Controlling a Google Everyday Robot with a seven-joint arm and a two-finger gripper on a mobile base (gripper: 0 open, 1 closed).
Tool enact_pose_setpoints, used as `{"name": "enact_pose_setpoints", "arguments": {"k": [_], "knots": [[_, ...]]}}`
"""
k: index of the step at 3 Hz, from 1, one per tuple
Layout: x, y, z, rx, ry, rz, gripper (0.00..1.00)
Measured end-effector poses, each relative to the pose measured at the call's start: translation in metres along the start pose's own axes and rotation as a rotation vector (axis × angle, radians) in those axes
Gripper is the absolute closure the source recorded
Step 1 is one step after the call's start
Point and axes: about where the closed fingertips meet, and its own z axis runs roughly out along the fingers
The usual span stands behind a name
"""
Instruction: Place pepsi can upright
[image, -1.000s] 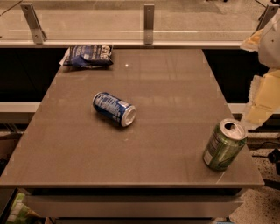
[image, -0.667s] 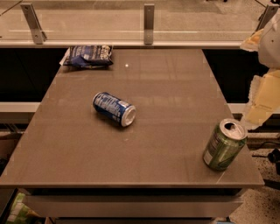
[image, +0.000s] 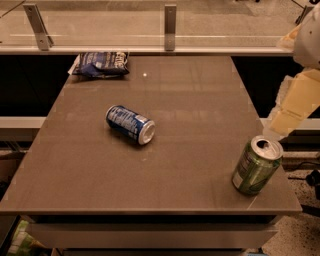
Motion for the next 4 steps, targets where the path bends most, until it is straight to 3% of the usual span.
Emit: {"name": "enact_pose_setpoints", "arguments": {"k": [2,4], "knots": [[-0.029,0.008,-0.003,-0.001,-0.055,0.051,0.0],[-0.073,0.022,0.011,-0.028,-0.114,0.109,0.0]]}}
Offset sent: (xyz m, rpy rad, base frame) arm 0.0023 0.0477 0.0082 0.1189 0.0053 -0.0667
